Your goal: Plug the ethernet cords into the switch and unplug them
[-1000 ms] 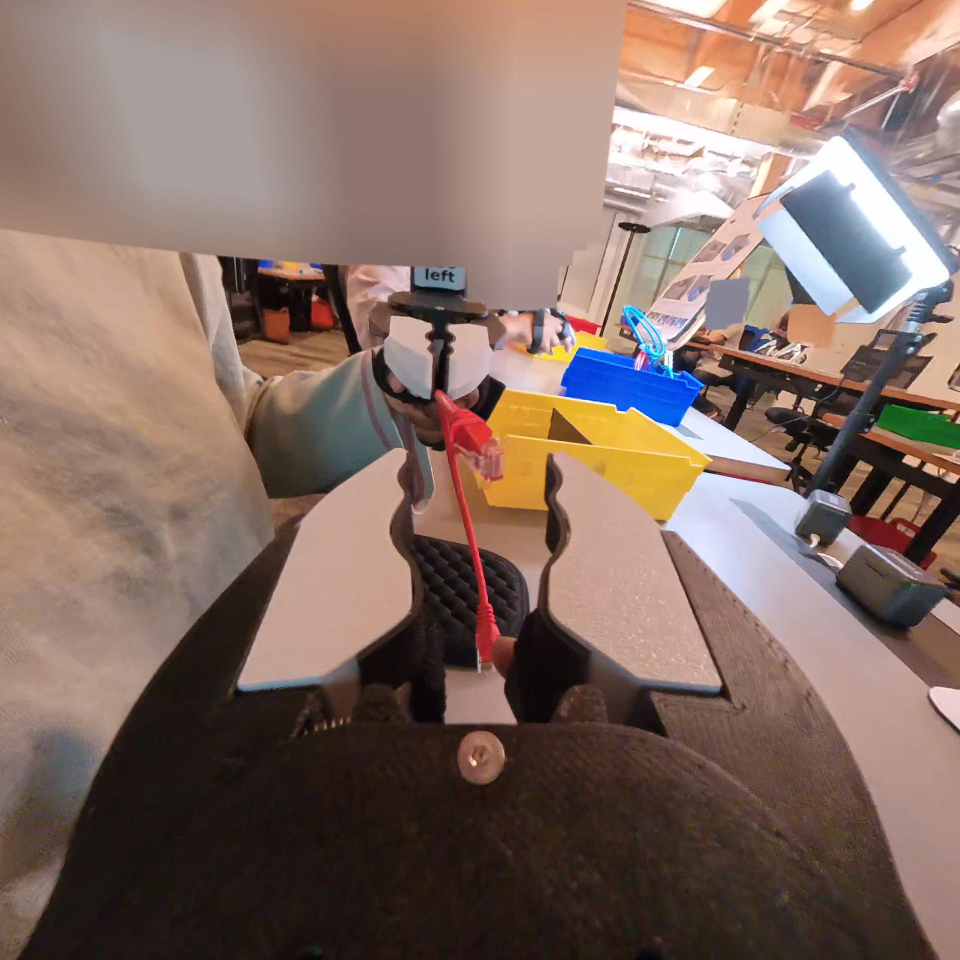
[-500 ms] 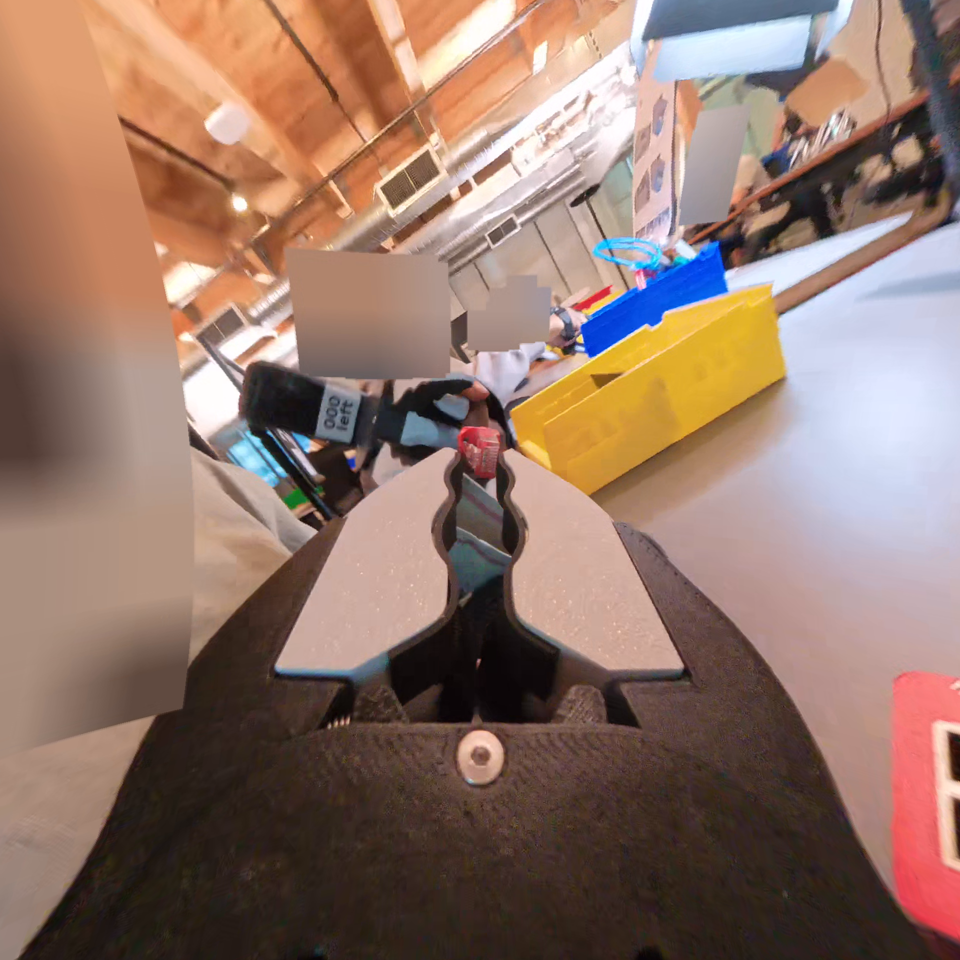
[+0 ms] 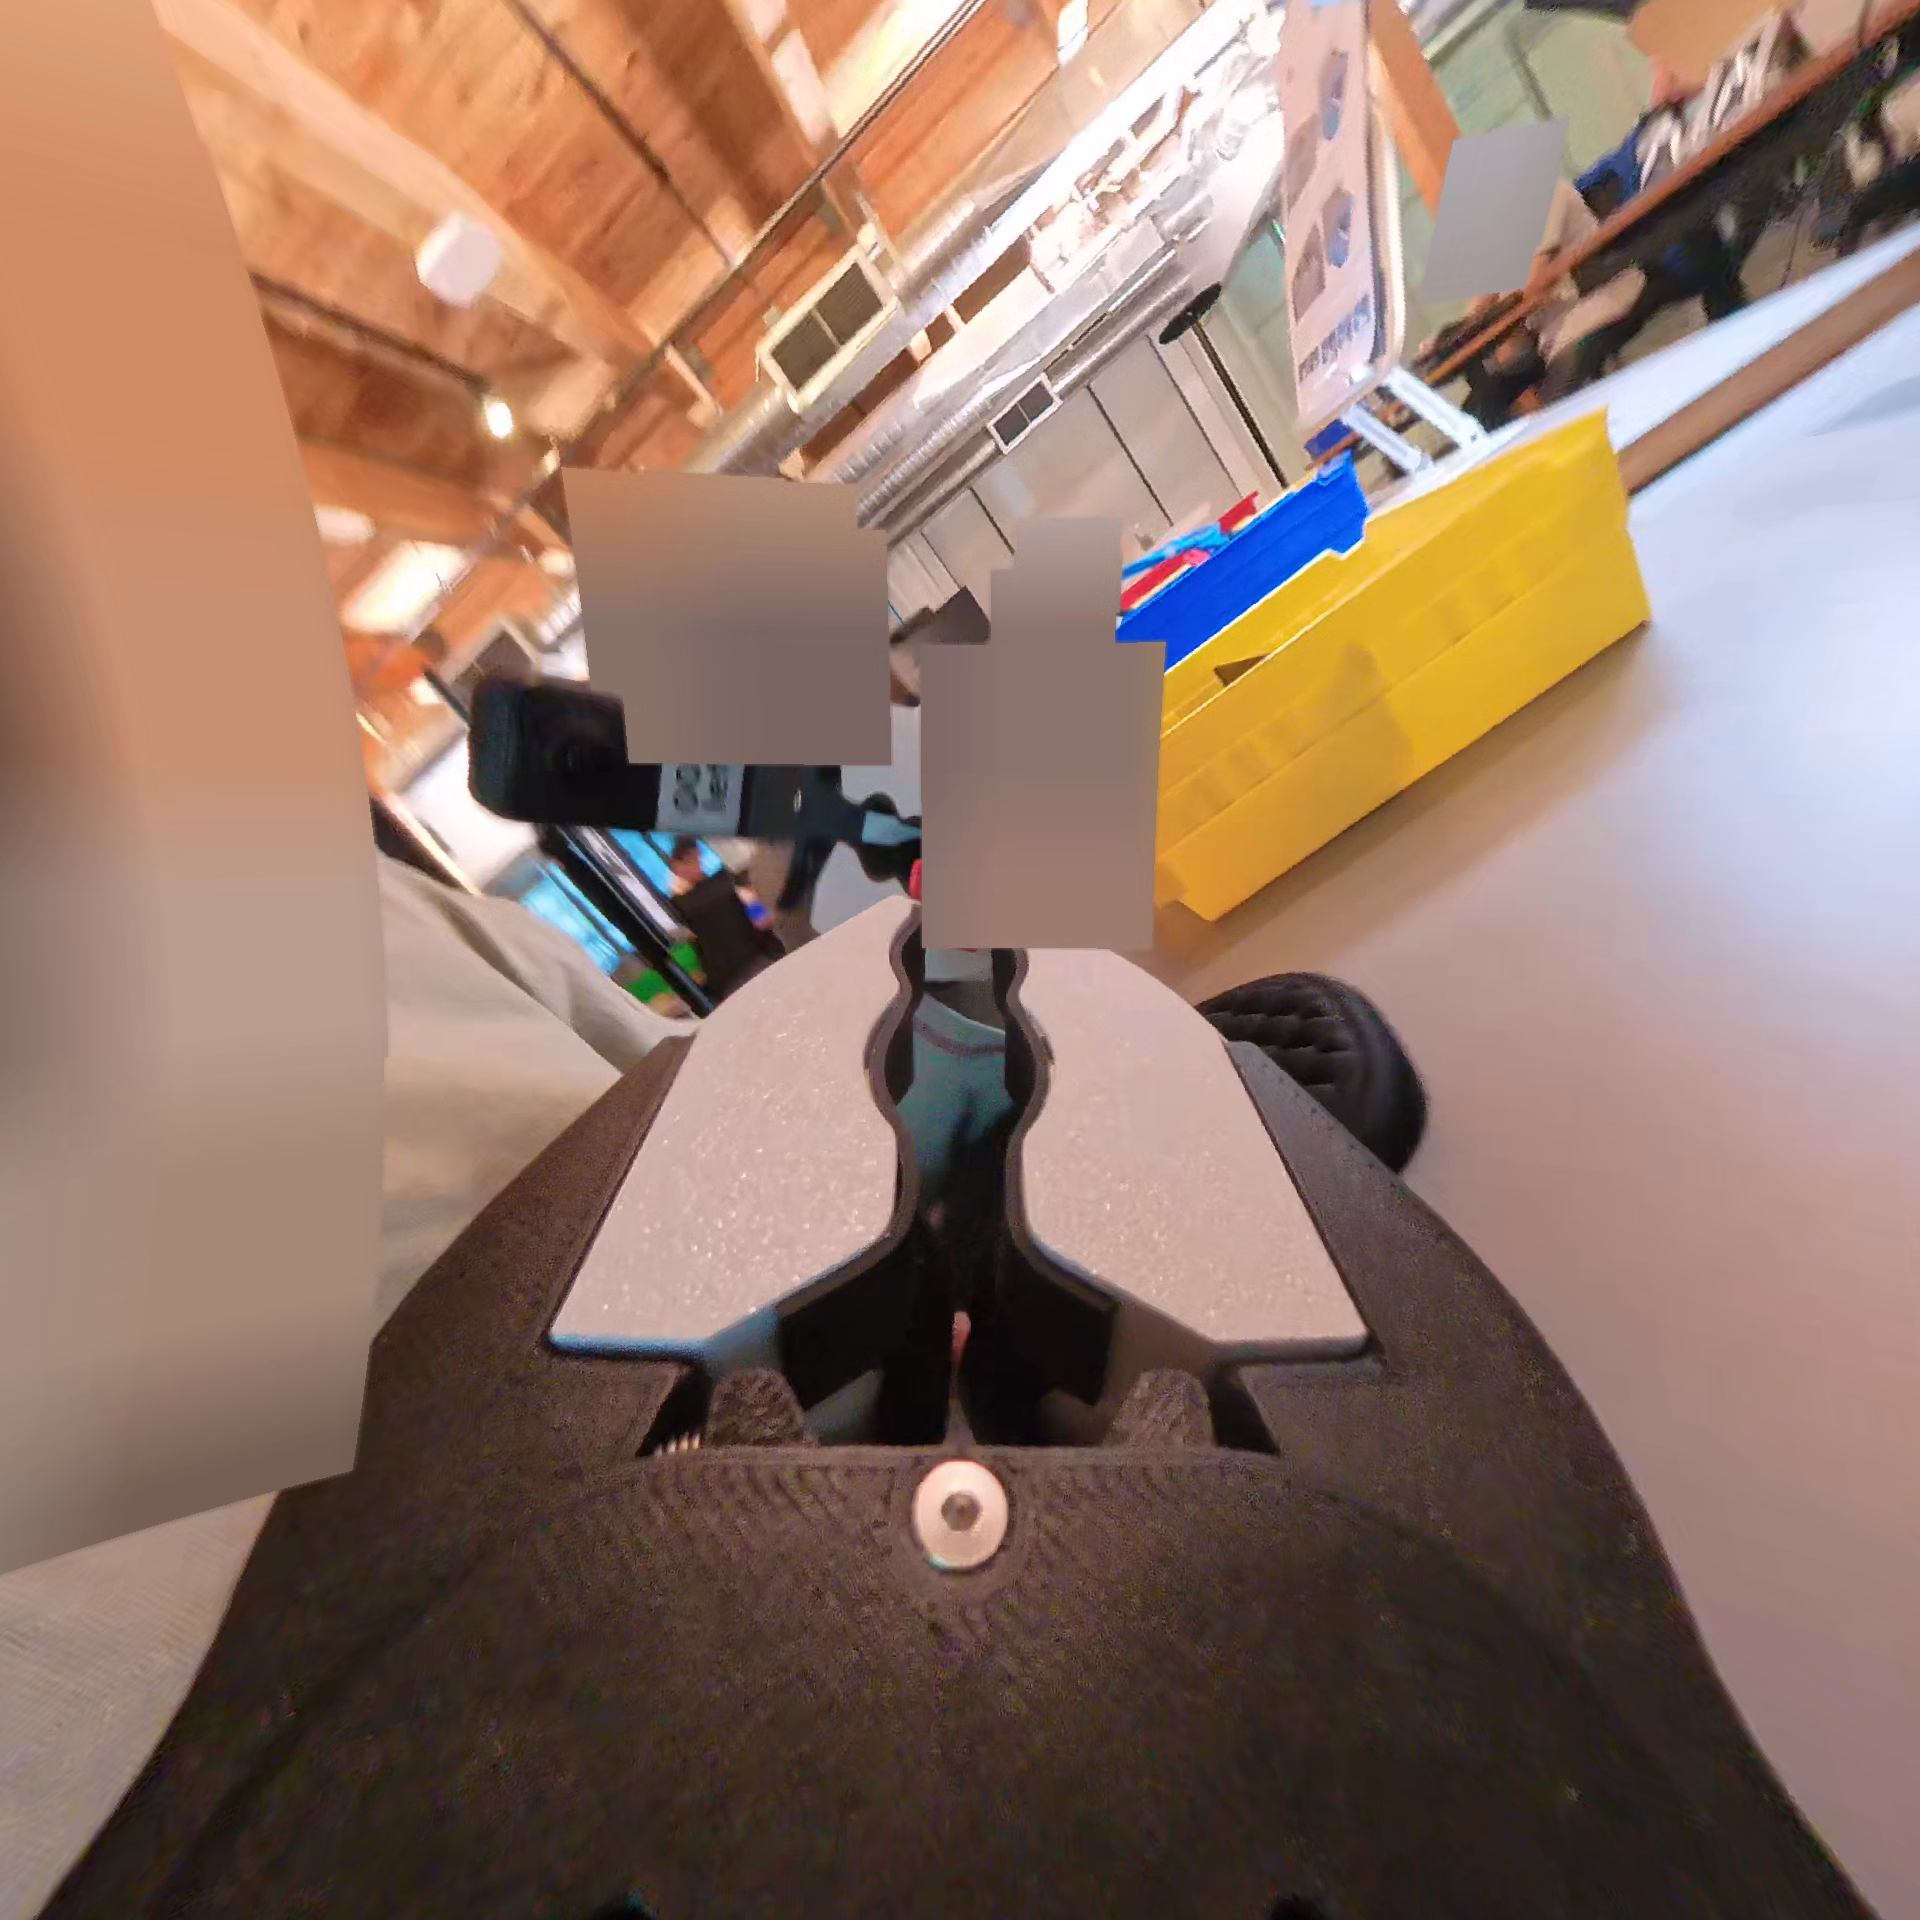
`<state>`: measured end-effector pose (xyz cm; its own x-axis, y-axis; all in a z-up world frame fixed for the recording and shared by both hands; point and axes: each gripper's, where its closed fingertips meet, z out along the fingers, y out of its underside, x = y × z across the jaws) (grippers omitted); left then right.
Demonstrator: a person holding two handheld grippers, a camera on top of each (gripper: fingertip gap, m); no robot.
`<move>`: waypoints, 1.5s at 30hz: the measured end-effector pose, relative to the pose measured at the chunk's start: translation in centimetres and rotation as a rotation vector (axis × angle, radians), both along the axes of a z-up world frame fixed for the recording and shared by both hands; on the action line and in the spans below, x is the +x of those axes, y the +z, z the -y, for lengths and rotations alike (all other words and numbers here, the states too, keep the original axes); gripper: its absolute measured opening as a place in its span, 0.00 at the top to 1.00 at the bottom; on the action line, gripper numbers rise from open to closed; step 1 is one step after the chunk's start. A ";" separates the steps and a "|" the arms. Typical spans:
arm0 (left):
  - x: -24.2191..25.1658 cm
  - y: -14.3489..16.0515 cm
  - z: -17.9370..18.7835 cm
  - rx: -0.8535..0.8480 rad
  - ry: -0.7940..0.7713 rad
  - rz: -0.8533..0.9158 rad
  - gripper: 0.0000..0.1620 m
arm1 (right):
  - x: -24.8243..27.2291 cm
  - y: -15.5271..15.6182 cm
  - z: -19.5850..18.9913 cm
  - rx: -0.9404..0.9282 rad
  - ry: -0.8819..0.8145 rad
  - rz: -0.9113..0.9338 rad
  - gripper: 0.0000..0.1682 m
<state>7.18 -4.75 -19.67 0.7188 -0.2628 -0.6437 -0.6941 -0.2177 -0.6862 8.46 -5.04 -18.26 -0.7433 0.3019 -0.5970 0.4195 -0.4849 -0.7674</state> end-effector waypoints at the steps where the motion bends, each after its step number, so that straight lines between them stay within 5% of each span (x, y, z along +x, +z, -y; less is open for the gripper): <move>1: 0.1 -0.1 0.2 -0.019 -0.016 0.039 0.95 | 0.0 -0.1 -0.1 0.070 -0.037 -0.058 0.87; 3: 0.4 -0.7 0.7 -0.095 -0.056 0.128 0.95 | -0.3 -0.5 -0.7 0.288 -0.167 -0.209 0.69; 7: 1.2 -1.6 1.3 -0.188 -0.140 0.298 0.95 | 0.4 -0.3 -0.6 0.730 -0.278 -0.552 0.74; 11: 1.7 -2.0 1.3 -0.206 -0.185 0.356 0.94 | 0.7 -1.7 0.4 0.915 -0.197 -0.620 0.82; 13: 1.7 -1.9 1.3 -0.196 -0.189 0.366 0.94 | 0.9 -1.9 0.7 0.910 -0.169 -0.624 0.93; 25: 2.6 -0.4 0.3 -0.040 -0.253 0.604 0.88 | 1.7 -0.8 0.1 0.561 -0.154 -0.577 0.92; 38: 2.7 -1.5 0.1 -0.080 -0.233 0.503 0.93 | 1.5 -1.9 0.2 0.617 -0.145 -0.537 0.92; 41: 1.1 -2.1 0.6 -0.111 -0.131 0.423 0.93 | 0.2 -2.9 -3.1 0.767 -0.294 -0.430 0.67; 45: -0.9 -1.9 1.3 -0.107 -0.027 0.418 0.93 | -1.5 -5.5 -9.8 1.005 -0.508 -0.209 0.51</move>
